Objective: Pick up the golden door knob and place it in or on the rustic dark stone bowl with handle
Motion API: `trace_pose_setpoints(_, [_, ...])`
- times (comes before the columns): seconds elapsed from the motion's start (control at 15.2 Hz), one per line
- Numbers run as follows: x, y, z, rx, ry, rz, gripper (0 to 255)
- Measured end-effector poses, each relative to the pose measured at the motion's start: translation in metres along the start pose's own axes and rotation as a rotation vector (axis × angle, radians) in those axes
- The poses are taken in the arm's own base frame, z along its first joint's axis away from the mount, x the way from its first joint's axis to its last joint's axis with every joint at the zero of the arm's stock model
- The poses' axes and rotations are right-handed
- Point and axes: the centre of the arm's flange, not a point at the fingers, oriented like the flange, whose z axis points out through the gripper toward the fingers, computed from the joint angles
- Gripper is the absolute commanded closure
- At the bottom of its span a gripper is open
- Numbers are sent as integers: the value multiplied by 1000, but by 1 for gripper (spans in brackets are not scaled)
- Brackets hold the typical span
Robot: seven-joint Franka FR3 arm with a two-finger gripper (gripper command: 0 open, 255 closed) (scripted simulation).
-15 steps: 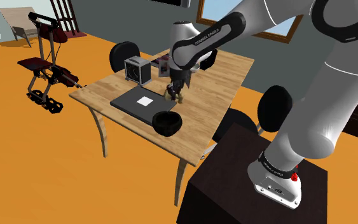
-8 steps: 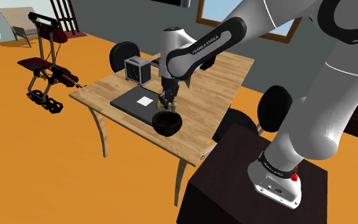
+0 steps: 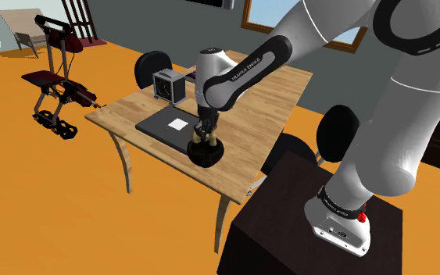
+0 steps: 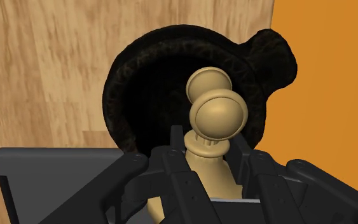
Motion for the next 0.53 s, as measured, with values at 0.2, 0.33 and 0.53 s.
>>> trace_pose_setpoints(0.2, [0, 0, 13, 0, 0, 0, 255])
trace_pose_setpoints(0.33, [0, -1, 16, 0, 0, 0, 255])
trace_pose_setpoints(0.53, [0, -1, 16, 0, 0, 0, 255])
